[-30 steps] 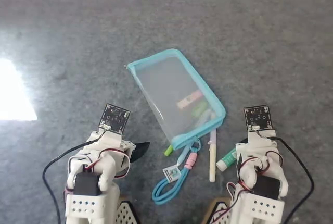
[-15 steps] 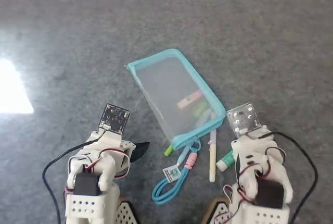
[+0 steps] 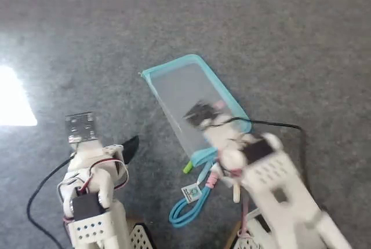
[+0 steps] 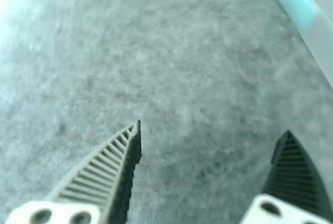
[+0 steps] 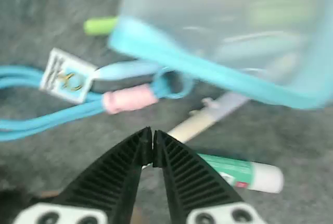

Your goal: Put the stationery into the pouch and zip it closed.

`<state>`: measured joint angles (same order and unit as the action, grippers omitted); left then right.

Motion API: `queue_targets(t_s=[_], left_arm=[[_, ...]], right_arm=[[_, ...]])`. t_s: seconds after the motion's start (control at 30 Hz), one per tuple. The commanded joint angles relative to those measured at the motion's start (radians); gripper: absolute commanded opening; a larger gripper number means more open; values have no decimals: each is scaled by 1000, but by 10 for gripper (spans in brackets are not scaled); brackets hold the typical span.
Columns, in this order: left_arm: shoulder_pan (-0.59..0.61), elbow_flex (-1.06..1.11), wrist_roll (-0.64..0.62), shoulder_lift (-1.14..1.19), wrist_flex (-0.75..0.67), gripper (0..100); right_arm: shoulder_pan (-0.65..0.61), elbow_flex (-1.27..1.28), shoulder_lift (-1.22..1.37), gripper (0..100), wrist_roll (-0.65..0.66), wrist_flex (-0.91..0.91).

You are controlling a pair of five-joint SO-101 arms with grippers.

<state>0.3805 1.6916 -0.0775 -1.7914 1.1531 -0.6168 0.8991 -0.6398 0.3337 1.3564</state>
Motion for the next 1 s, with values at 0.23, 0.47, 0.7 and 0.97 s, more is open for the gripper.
queue_targets(t_s=[0.23,0.47,0.7,0.97], left_arm=[[25,-7,-66,5,-25,372],[25,-7,-66,5,-25,372],[25,-7,-66,5,-25,372],[25,-7,-66,5,-25,372]], right_arm=[[-168,-232,249,115,-646,53],[-223,-238,193,120,-1025,13],[-156,-203,120,223,-1033,-10],[-133,-164,131,205,-1033,-41]])
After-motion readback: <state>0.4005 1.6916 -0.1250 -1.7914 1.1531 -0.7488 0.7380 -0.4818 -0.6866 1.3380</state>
